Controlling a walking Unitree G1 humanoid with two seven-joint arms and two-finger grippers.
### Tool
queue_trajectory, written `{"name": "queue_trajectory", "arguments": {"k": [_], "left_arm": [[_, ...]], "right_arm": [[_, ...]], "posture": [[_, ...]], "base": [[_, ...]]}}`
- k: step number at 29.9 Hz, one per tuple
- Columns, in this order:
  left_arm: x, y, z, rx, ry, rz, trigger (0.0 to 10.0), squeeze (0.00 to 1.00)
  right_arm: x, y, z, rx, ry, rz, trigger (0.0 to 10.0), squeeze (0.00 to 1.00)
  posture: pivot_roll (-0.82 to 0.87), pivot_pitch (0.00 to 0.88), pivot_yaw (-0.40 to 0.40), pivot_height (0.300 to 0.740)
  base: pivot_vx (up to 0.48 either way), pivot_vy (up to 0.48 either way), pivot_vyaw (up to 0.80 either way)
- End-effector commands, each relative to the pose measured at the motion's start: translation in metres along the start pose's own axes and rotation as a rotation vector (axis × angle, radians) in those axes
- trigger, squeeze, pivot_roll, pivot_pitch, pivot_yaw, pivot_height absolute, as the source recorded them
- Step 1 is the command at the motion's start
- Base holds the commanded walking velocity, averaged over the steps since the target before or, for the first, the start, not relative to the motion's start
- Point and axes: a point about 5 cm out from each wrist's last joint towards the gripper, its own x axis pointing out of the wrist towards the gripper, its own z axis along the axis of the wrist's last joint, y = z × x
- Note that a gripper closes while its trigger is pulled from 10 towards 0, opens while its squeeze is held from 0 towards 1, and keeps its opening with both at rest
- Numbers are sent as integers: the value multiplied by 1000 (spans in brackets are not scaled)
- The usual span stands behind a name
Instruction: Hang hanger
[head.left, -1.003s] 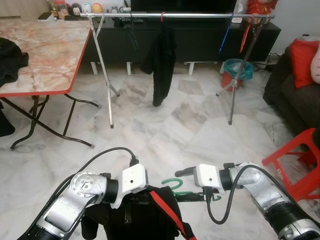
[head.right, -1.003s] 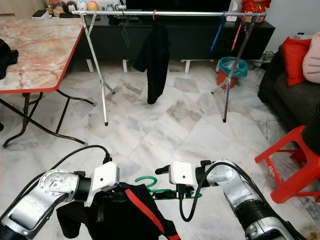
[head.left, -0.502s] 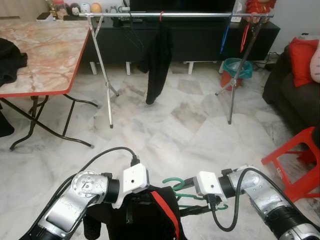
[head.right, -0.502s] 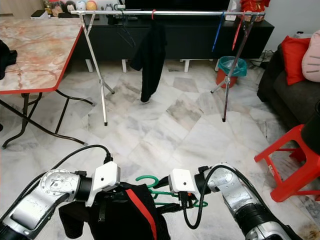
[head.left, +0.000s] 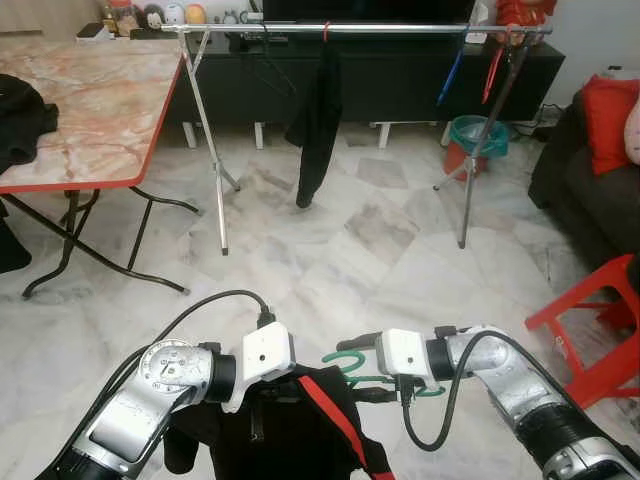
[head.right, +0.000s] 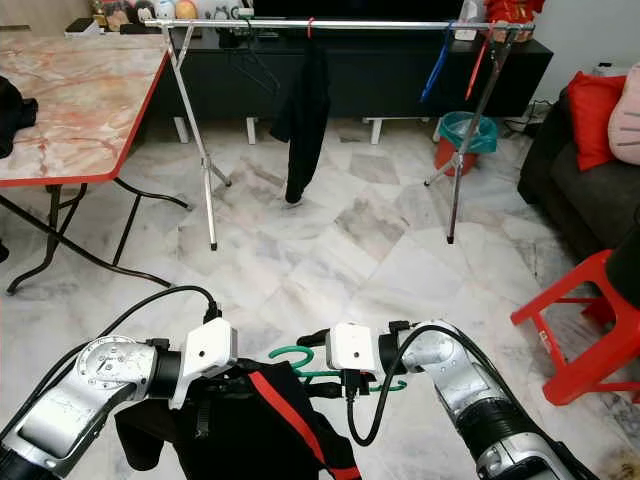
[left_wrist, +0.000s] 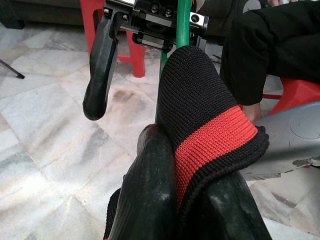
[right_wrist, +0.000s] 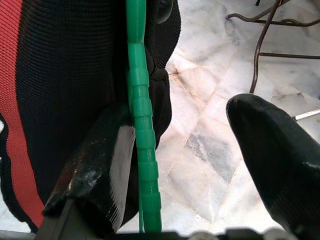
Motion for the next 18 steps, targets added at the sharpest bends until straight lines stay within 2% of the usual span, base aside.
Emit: {"name": "queue_trajectory", "arguments": {"k": [1, 3, 11, 13, 14, 15, 18], "left_arm": [[4, -4, 7, 15, -29, -40, 10000, 0], [4, -4, 7, 14, -29, -41, 10000, 0], [5, -5, 6, 10, -28, -42, 10000, 0], [5, -5, 6, 10, -28, -43, 10000, 0], [5, -5, 6, 9, -27, -43, 10000, 0], [5, -5, 6, 9, -27, -43, 10000, 0], [5, -5, 6, 9, -28, -45, 10000, 0]], "right_arm": [[-2, -6, 7, 18, -56, -18, 10000, 0], [-2, -2, 8, 30, -76, 22, 10000, 0], [-1, -3, 9, 35, -95, 24, 10000, 0], [-1, -3, 9, 44, -101, 28, 7098, 0], [-2, -2, 9, 48, -102, 35, 1647, 0], [-2, -2, 9, 51, -103, 40, 0, 0], [-2, 0, 9, 58, -104, 50, 0, 0]], "posture": [[14, 45, -38, 740], [14, 45, -38, 740], [14, 46, -40, 740], [14, 46, -40, 740], [15, 46, -39, 740], [16, 46, -40, 740], [15, 45, -39, 740]], "base": [[0, 0, 0], [0, 0, 0], [0, 0, 0], [0, 0, 0], [0, 0, 0], [0, 0, 0], [0, 0, 0]]}}
